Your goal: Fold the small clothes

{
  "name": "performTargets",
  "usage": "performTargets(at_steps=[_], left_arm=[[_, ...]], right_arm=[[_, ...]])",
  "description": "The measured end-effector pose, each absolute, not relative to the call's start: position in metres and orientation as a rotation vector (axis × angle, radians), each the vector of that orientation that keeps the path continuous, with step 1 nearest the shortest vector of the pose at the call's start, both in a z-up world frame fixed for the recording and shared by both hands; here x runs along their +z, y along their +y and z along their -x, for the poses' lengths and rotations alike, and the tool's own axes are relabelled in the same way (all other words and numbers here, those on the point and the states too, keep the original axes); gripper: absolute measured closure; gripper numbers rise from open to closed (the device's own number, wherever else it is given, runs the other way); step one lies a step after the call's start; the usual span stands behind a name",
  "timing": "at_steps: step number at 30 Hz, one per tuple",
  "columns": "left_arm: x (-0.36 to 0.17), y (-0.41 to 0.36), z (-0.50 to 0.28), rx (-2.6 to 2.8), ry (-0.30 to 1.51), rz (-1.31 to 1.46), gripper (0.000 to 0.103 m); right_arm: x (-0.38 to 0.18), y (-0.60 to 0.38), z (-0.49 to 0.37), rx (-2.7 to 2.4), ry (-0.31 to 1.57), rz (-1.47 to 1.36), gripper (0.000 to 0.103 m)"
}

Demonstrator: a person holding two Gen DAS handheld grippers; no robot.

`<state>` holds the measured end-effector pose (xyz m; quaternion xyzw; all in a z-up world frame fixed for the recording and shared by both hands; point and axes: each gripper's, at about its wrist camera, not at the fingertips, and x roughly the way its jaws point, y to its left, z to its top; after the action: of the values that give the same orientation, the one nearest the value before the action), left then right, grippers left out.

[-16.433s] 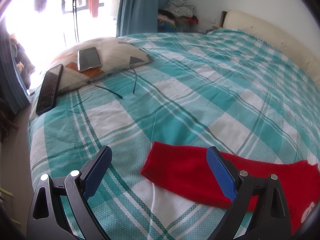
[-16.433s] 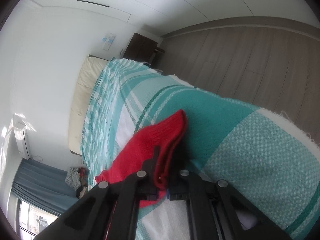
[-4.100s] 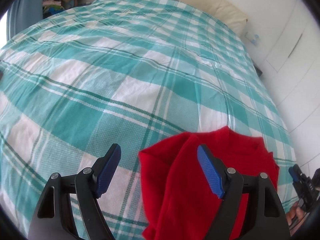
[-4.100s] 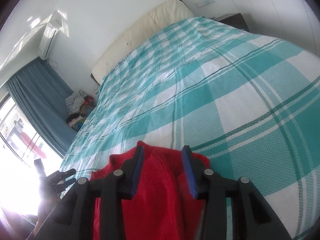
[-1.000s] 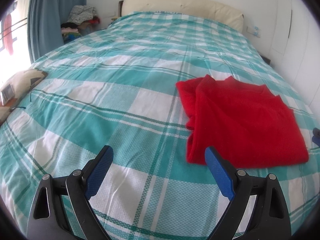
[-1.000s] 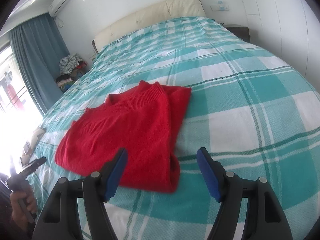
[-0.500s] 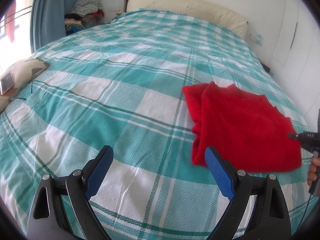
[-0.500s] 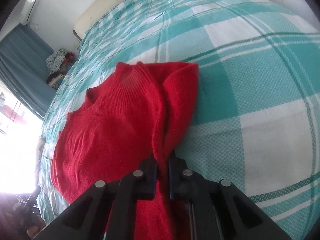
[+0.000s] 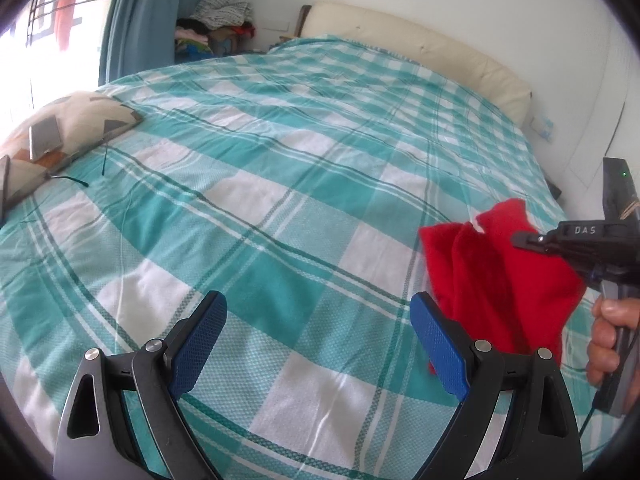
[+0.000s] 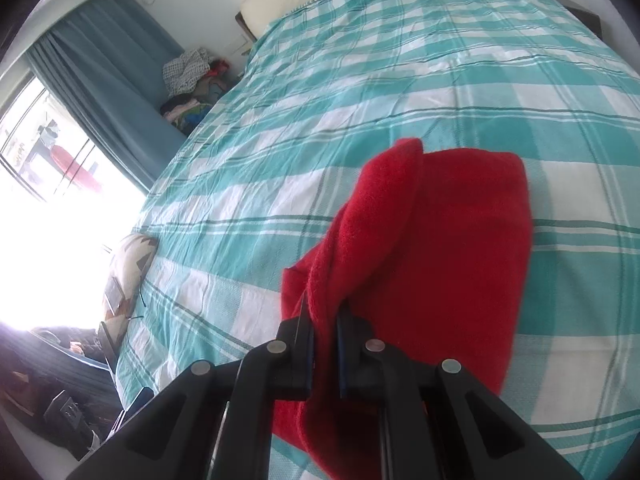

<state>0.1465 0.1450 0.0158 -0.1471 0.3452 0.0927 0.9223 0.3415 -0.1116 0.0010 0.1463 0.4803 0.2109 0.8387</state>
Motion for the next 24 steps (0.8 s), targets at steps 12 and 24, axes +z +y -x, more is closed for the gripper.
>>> performTargets(at_steps=[12, 24], left_arm=[[0.012, 0.168, -0.15, 0.194, 0.736, 0.351, 0.009], [0.011, 0.162, -0.151, 0.187, 0.743, 0.332, 0.009]], right_arm=[[-0.008, -0.09, -0.318, 0.713, 1.015, -0.407, 0.051], [-0.055, -0.053, -0.262, 0.684, 0.937, 0.167, 0.077]])
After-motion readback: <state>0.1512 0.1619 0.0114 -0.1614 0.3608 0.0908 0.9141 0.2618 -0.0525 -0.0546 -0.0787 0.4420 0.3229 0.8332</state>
